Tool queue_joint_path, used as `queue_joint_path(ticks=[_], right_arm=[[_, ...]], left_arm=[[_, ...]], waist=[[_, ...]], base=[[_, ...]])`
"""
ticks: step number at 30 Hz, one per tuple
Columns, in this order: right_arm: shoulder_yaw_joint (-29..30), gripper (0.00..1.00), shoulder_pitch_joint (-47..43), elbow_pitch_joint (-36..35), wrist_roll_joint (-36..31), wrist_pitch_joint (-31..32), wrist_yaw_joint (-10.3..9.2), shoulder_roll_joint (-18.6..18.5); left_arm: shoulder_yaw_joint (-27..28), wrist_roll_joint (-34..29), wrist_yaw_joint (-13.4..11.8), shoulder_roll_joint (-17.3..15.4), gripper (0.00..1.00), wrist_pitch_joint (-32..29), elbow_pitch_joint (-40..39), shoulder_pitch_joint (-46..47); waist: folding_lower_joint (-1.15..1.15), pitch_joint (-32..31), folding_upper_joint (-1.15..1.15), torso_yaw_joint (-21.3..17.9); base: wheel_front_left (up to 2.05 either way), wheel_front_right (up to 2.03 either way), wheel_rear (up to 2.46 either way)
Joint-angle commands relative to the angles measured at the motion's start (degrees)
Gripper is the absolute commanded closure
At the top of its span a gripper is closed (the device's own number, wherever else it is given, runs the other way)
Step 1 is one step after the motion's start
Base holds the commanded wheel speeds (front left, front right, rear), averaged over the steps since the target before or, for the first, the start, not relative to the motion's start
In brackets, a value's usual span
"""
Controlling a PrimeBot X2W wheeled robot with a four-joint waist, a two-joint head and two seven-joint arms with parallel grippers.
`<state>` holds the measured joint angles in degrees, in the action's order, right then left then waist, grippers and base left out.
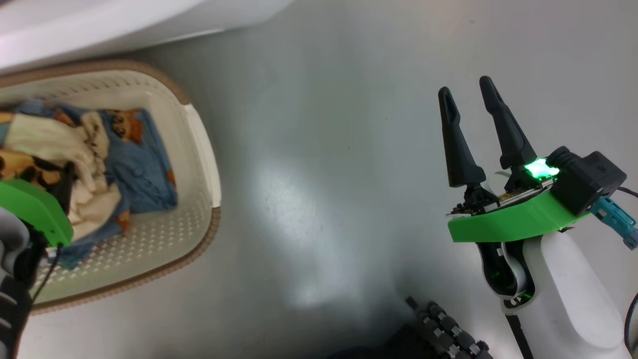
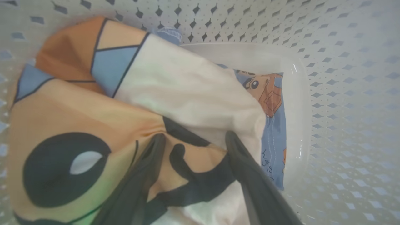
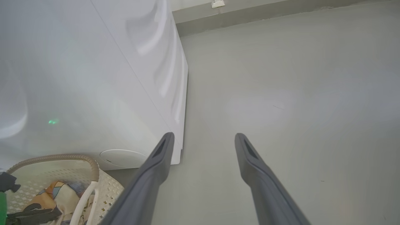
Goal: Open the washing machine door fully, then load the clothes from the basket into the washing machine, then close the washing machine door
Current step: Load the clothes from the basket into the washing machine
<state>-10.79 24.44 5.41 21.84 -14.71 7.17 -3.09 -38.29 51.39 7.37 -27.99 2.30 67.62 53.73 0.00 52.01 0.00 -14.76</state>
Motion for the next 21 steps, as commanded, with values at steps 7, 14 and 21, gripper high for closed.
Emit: queue_joint_path(ticks=[7, 14, 21], right_arm=[[-1.6, 0.0, -0.6, -2.5, 1.3, -0.3, 0.32, 0.2], [-1.4, 0.0, -1.5, -3.3, 1.0, -0.3, 0.32, 0.2], [-1.8, 0.0, -1.5, -3.3, 1.2, -0.3, 0.32, 0.2]], left_arm=[[-0.2, 0.2, 0.1, -3.0, 0.0, -0.5, 2.9, 2.3], [-1.6, 0.6, 0.1, -1.9, 0.0, -2.4, 4.0, 3.5], [-3.3, 0.8, 0.1, -2.0, 0.0, -6.6, 4.9, 3.6]], waist=[[0.0, 4.8, 0.0, -2.4], [0.0, 5.4, 0.0, -2.2], [0.0, 5.3, 0.0, -2.3]], base=[[0.0, 0.0, 0.0], [0.0, 0.0, 0.0], [0.0, 0.0, 0.0]])
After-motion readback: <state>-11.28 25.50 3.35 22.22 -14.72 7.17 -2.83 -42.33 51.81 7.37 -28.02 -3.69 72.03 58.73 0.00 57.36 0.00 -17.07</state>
